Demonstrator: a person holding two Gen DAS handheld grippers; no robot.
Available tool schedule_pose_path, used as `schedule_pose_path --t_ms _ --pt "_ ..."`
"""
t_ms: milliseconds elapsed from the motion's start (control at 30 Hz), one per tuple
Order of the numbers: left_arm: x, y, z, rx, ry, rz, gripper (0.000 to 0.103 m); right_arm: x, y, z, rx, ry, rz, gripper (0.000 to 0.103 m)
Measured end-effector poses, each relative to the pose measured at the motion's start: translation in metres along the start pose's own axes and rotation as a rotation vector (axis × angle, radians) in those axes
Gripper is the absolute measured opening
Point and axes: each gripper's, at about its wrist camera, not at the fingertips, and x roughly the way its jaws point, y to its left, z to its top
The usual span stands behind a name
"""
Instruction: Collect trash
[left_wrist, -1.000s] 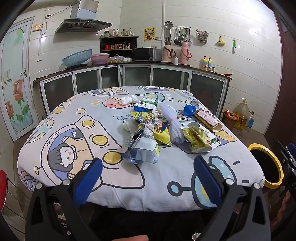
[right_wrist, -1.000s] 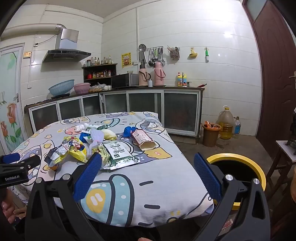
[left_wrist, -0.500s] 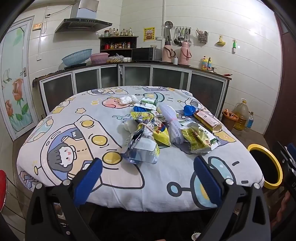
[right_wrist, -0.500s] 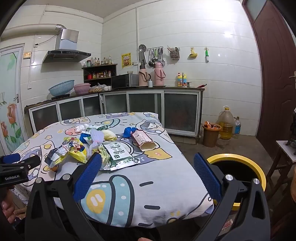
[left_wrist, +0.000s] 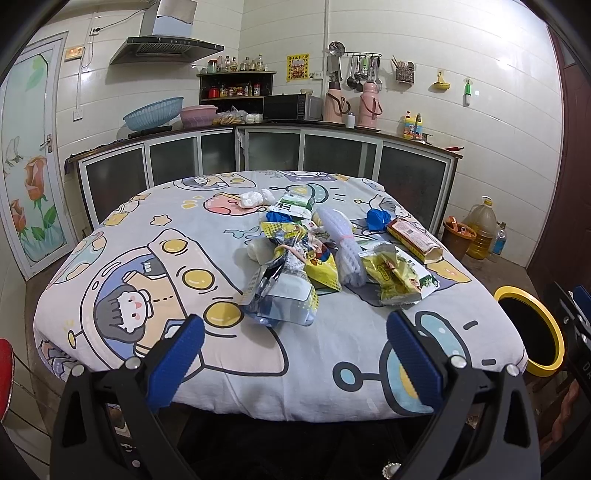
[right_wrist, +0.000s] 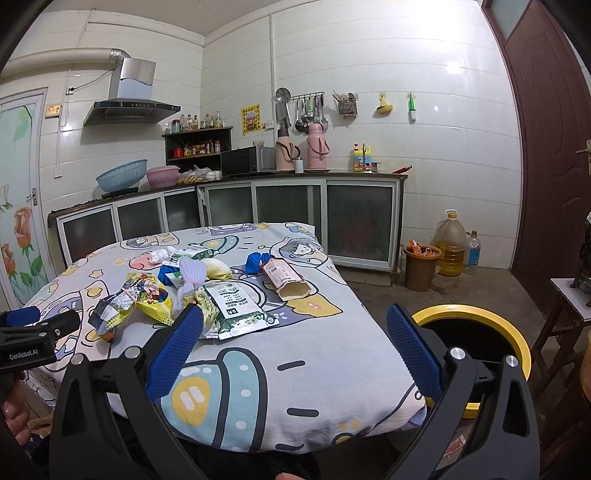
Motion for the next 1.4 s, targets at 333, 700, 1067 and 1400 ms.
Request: schedule_pose_path --t_ms 333,700,1067,1400 --pt "0.0011 -0.0010 0.0002 -0.004 0.006 0.000 0.095 0.0020 0.0006 -0.0010 0.001 0.001 -0.001 0.095" --pt "0.0035 -0.0024 -0.0021 -0.004 0.007 -0.002 0.095 0.0023 0.0009 -0.0028 0.002 0.003 -0.001 0.095" --pt "0.0037 -0.0043 -0.0058 -0.003 0.013 -0.009 0.095 0.0068 -0.0006 -0.0094 0.006 0.011 -0.007 0.095" --pt "0.0039 -0.0052 -0.0062 -0.001 0.015 -0.009 0.095 0.0063 -0.0008 -0.0090 0.007 0.012 -0.007 0.095"
